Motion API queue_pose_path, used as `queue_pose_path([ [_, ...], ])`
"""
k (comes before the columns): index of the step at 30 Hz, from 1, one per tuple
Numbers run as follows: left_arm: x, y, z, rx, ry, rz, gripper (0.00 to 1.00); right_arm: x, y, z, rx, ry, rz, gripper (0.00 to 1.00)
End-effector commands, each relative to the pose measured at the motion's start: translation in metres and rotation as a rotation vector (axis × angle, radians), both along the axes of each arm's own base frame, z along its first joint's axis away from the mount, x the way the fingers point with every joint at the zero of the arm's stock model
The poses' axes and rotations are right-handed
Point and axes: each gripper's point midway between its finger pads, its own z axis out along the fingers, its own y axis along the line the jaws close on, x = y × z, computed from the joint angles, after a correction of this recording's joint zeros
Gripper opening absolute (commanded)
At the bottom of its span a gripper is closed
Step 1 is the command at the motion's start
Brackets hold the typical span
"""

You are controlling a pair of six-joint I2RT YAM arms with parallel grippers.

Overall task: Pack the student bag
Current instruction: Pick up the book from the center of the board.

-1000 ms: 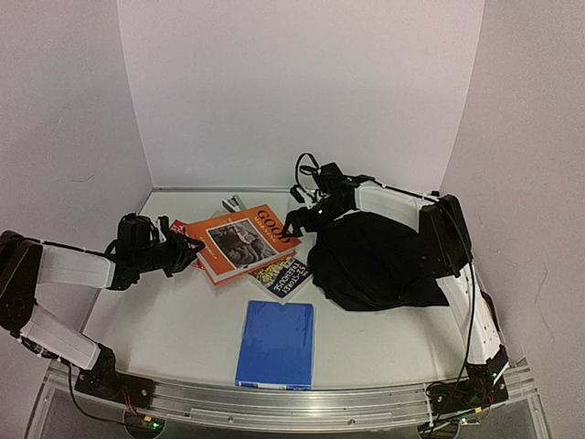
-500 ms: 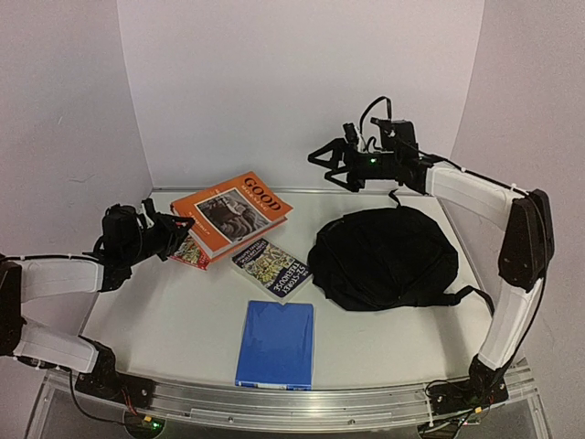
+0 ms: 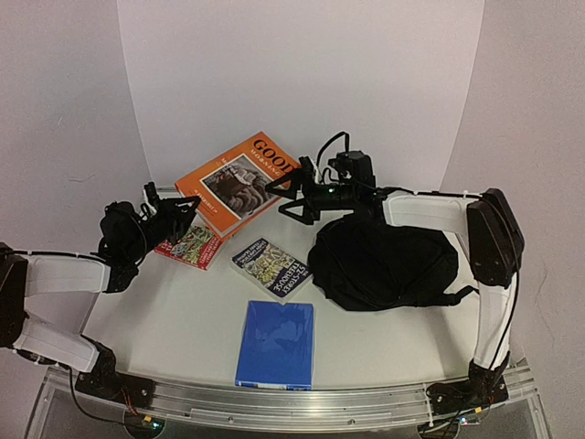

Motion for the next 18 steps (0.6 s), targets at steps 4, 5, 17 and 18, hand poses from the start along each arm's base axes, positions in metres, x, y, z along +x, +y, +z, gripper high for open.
queue_pose_path([
  [4, -0.003, -0.018, 0.052, -0.127, -0.181, -0.065, 0.14, 0.020, 0.023, 0.018, 0.133, -0.042, -0.040, 0.94],
  [5, -0.003, -0.022, 0.051, -0.129, -0.183, -0.074, 0.14, 0.021, 0.024, 0.018, 0.136, -0.044, -0.043, 0.91],
  [17, -0.009, -0.056, 0.017, -0.022, -0.087, -0.207, 0.28, 0.039, -0.028, 0.039, 0.127, -0.140, -0.093, 0.25],
  [18, -0.011, -0.058, 0.013, 0.012, -0.070, -0.221, 0.31, 0.038, -0.036, 0.045, 0.125, -0.168, -0.092, 0.23],
])
